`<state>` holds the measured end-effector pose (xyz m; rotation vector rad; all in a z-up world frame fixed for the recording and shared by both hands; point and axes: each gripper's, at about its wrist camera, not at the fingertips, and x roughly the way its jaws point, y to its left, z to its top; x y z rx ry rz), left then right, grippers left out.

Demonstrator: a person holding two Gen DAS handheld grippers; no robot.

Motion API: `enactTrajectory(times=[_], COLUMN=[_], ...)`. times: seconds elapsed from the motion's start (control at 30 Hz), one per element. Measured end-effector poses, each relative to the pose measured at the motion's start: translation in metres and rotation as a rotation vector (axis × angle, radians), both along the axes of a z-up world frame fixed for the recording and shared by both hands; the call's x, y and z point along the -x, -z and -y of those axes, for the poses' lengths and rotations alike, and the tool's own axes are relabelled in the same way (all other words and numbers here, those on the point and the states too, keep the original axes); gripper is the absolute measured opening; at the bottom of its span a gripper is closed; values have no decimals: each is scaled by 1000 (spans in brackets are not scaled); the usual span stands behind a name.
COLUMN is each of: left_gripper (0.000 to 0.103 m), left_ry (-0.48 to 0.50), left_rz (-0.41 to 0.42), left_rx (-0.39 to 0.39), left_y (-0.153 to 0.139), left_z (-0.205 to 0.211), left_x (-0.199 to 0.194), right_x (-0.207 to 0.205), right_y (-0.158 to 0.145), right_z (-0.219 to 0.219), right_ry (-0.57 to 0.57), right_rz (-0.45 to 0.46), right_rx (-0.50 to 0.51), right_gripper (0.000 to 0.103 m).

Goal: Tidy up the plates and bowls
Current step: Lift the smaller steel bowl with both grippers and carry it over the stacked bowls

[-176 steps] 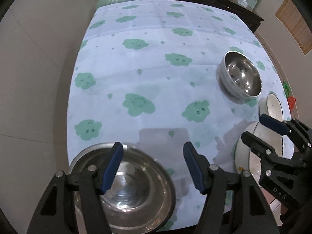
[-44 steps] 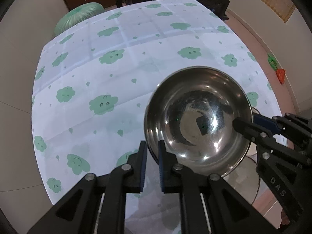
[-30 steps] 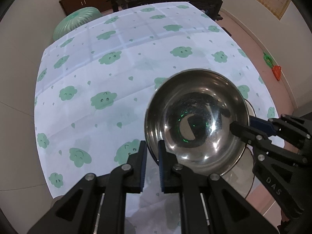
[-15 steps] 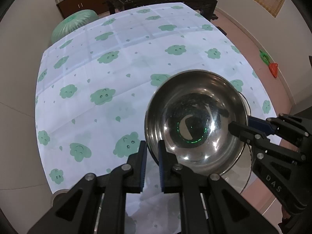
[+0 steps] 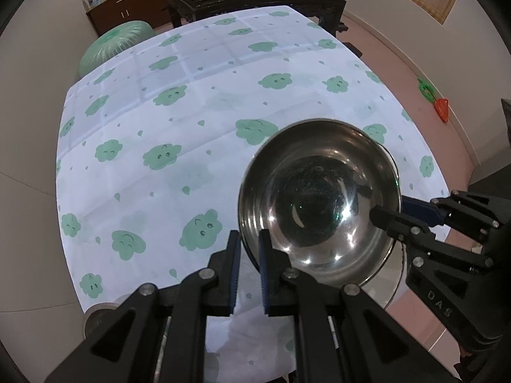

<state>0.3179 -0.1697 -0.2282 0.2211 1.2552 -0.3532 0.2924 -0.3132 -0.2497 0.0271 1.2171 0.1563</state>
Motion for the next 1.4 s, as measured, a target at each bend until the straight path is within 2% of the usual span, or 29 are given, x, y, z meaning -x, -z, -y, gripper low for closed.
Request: enactTrajectory(times=[0.77, 1.4], left_gripper=[8, 8], left_ry=[72, 134], left_rz=[-19, -93], left_rx=[-14, -48], left_y=[7, 43], left_z=[20, 39], left_x=[33, 54], right_x=[35, 58], right_y=[8, 36], right_z=[17, 30], right_ry=[32, 51], right_rz=[-26, -104], right_rx=[6, 20], right_gripper=[19, 19])
